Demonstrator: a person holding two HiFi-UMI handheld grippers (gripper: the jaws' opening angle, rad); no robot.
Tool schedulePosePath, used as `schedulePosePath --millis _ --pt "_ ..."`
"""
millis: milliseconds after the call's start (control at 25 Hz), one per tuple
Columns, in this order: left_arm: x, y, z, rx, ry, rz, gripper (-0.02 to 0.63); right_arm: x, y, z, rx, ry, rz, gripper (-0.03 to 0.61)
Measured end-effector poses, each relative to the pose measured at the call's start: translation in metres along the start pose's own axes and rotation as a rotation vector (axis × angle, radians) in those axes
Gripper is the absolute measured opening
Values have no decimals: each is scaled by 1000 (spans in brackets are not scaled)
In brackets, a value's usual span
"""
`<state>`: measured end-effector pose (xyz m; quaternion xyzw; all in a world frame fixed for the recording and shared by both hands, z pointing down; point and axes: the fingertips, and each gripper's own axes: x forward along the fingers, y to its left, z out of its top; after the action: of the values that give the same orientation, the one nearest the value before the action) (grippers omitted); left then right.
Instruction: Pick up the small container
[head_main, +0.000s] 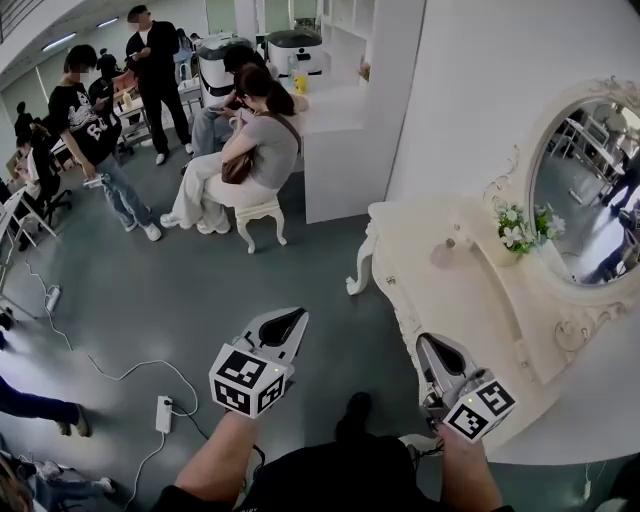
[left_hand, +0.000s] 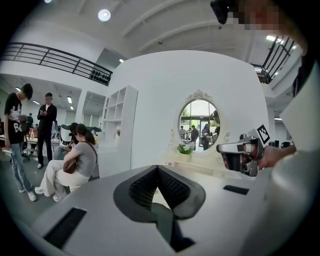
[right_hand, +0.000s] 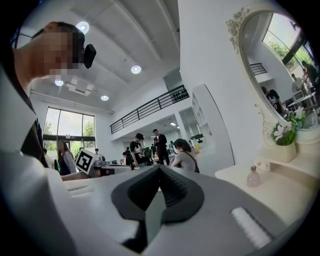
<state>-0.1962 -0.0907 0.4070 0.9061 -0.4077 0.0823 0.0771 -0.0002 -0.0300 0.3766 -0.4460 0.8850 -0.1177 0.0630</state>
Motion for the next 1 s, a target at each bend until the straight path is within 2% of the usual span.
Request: schedulePosePath --millis 400,720,1000 --pt "144 3 46 32 30 -24 5 40 -133 38 52 -3 -17 11" --pt "198 14 57 39 47 -39 5 63 -182 53 71 -12 -34 11" --pt "239 46 72 46 21 -95 5 90 -207 64 42 0 -111 11"
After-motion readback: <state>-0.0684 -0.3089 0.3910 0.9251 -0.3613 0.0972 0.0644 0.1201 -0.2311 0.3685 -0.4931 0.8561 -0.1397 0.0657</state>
